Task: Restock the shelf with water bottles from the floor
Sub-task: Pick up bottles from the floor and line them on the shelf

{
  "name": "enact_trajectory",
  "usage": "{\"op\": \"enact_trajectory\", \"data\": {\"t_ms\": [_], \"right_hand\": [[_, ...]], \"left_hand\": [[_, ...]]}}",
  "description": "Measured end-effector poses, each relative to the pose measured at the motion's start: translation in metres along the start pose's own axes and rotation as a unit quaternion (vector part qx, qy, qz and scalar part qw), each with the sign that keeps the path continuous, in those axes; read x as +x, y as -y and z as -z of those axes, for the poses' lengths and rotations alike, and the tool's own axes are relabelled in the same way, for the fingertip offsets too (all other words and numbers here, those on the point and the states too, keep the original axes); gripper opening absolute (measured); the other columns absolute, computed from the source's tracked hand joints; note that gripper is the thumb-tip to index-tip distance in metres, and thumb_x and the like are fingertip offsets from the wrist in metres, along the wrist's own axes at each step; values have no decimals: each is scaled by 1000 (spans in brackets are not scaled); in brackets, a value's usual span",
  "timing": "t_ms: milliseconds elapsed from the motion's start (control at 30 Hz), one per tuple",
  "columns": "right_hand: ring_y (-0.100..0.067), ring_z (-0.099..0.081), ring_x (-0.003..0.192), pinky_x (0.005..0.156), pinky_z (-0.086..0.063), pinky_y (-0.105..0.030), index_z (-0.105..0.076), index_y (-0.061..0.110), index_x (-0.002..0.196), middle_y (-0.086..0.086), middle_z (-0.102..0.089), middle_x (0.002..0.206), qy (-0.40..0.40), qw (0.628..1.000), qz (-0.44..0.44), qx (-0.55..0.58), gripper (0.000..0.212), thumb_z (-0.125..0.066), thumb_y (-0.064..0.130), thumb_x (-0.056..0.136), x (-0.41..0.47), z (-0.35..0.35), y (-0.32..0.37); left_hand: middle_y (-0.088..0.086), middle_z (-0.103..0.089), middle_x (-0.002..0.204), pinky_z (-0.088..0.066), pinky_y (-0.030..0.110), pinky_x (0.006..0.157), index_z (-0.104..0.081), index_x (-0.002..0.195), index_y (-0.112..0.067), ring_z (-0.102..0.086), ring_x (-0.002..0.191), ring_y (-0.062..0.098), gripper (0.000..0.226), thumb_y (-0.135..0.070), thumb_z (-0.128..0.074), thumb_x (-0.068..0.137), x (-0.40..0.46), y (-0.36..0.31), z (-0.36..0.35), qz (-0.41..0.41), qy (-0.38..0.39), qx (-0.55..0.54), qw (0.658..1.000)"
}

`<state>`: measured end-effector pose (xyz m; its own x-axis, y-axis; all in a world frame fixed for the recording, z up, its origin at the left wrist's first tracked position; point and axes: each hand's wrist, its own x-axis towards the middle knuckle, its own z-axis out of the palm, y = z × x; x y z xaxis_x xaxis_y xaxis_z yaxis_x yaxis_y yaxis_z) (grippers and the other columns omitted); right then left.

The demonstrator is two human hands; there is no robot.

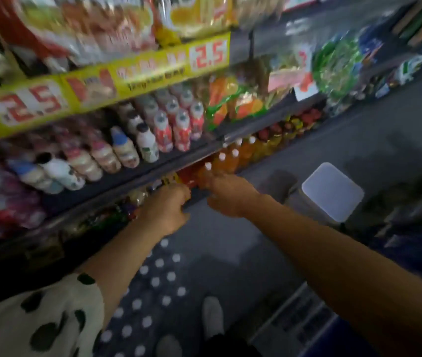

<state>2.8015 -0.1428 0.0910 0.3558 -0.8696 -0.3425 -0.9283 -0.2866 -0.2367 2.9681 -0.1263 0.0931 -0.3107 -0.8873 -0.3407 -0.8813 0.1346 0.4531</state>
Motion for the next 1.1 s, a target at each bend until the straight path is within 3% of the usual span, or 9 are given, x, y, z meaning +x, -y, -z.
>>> {"op": "enact_trajectory", "data": {"t_ms": [100, 233, 333, 533, 667, 767, 867, 1000, 1100], "right_hand": [[-36, -50, 118, 88, -42, -40, -35, 9, 138, -15, -46, 135, 75, 997, -5, 9, 52, -53, 23, 92, 32, -100, -17], [-35, -52, 116, 88, -42, -35, -40, 9, 133, -14, -49, 132, 112, 994, -2, 17, 44, -51, 22, 92, 91, -218, -28], [-35, -52, 117, 89, -43, -35, -38, 12, 137, -13, -50, 132, 105, 994, 5, 9, 48, -52, 22, 92, 137, -287, -27], [-36, -50, 120, 95, -42, -40, -18, 21, 149, -17, -45, 135, 86, 993, 0, -82, 69, -55, 28, 91, 226, -397, -20], [-37, -50, 121, 96, -43, -41, -22, 20, 147, -18, -43, 139, 94, 989, 10, -115, 58, -49, 21, 95, 261, -437, -19], [-37, -53, 117, 92, -44, -39, -28, 17, 146, -19, -51, 132, 111, 988, 37, -104, 55, -46, 14, 94, 257, -428, -22], [-37, -54, 114, 88, -43, -36, -30, 14, 145, -20, -56, 125, 123, 988, 54, -81, 58, -51, 17, 91, 229, -374, -24], [-36, -55, 107, 75, -40, -33, -41, 13, 135, -18, -57, 120, 150, 984, 95, -19, 49, -58, 21, 89, 174, -246, -19], [-34, -56, 101, 76, -43, -35, -49, 10, 121, -18, -59, 111, 139, 982, 124, 9, 38, -62, 22, 88, 120, -126, -8]], "left_hand": [[8, -66, 85, -50, 34, 68, -64, 89, -9, -63, 85, 27, 11, -13, -68, 79, 21, 59, -84, 42, 47, -19, 998], [5, -66, 105, -51, 38, 85, -65, 103, -20, -63, 102, 29, 25, -23, -66, 78, 45, 139, -174, 79, 50, -38, 995], [8, -62, 118, -47, 36, 92, -62, 116, -12, -57, 111, 29, 34, -19, -65, 83, 65, 186, -225, 113, 34, 8, 993], [5, -62, 114, -50, 37, 88, -60, 104, -18, -60, 107, 26, 28, -17, -67, 77, 109, 248, -293, 115, -4, -35, 993], [4, -61, 111, -48, 35, 86, -61, 102, -15, -58, 106, 24, 27, -12, -65, 76, 124, 270, -313, 102, -41, -69, 992], [3, -61, 116, -47, 33, 88, -62, 109, -15, -57, 110, 24, 31, -10, -64, 79, 121, 272, -304, 111, -37, -79, 990], [3, -62, 114, -48, 33, 84, -62, 108, -16, -59, 107, 26, 30, -11, -65, 79, 108, 258, -276, 105, -32, -75, 991], [6, -63, 112, -50, 36, 82, -61, 109, -16, -60, 104, 27, 33, -13, -67, 77, 82, 201, -200, 81, -12, -100, 992], [4, -62, 118, -51, 35, 86, -59, 119, -19, -60, 107, 24, 47, -15, -73, 74, 57, 143, -125, 44, 6, -121, 992]]}}
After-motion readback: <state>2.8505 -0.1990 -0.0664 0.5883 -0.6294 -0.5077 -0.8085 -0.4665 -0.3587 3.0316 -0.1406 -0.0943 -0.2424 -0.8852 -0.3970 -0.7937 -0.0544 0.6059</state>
